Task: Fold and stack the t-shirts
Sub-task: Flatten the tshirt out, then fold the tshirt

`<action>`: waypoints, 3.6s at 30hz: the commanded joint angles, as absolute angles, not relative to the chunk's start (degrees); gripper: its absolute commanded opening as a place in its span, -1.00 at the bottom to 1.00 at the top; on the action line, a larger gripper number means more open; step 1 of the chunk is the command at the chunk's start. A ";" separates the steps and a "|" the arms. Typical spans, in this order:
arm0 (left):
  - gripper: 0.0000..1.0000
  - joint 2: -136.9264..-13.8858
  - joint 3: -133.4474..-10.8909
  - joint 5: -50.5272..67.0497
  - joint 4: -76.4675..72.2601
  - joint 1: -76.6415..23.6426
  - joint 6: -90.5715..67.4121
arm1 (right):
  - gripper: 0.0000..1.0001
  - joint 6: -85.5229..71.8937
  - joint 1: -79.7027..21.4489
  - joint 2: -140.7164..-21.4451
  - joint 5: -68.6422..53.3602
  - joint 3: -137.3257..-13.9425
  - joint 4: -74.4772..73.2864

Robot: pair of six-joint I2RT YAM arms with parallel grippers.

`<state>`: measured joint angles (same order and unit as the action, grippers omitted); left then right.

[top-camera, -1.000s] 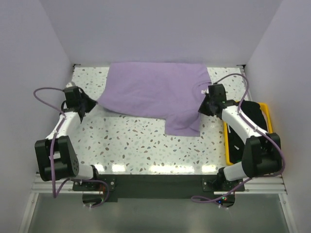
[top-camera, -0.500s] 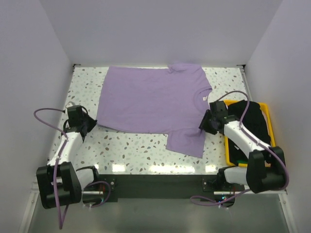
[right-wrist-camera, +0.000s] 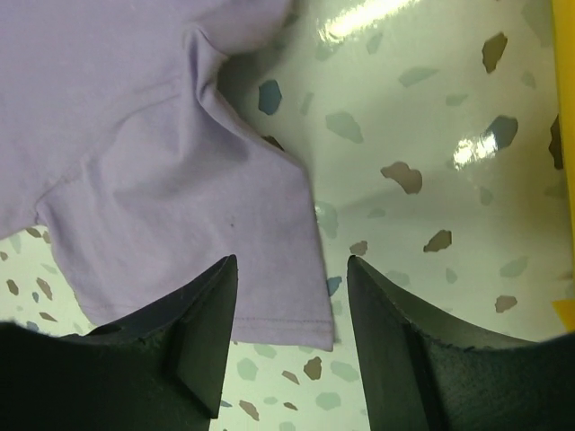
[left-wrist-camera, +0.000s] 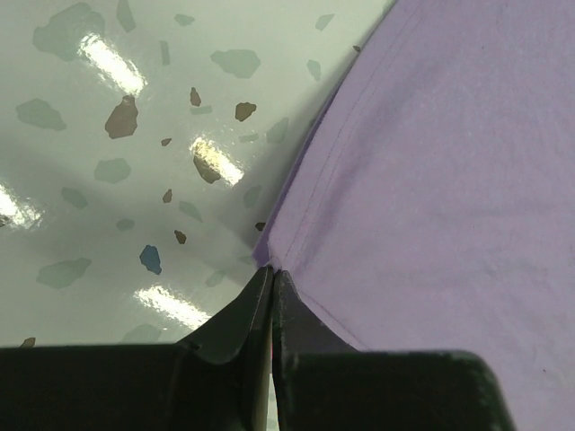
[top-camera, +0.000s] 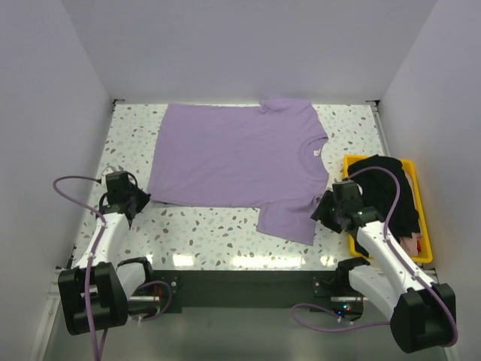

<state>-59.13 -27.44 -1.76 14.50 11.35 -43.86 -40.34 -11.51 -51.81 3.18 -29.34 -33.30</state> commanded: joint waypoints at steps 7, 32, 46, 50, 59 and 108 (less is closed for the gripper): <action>-0.86 -58.09 -27.07 -3.43 13.36 11.34 -44.47 | 0.09 -45.35 -14.67 -52.03 3.60 -27.07 -36.65; -0.95 -58.10 -26.63 -6.15 14.06 11.34 -45.44 | -0.79 -51.51 -27.07 -57.66 8.70 -25.05 -34.19; -1.00 -56.08 -27.07 -10.90 17.13 11.43 -46.49 | -1.00 -48.51 -27.07 -36.93 3.09 -30.85 -51.67; -1.00 -54.76 -26.63 -13.79 19.16 11.34 -47.11 | -1.00 -49.75 -27.07 -32.35 0.09 -30.32 -54.14; -1.00 -59.75 -29.61 -10.74 15.21 11.16 -47.37 | -1.00 -46.15 -27.16 -38.66 1.30 -35.40 -50.37; -1.00 -104.32 -73.83 -3.60 14.59 8.53 -43.42 | -1.00 -34.19 -11.69 -98.96 3.52 -88.06 -38.06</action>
<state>-103.66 -71.18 -3.79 15.55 8.54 -44.75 -35.11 -12.64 -98.74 4.38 -83.94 -38.59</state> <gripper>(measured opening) 0.035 0.010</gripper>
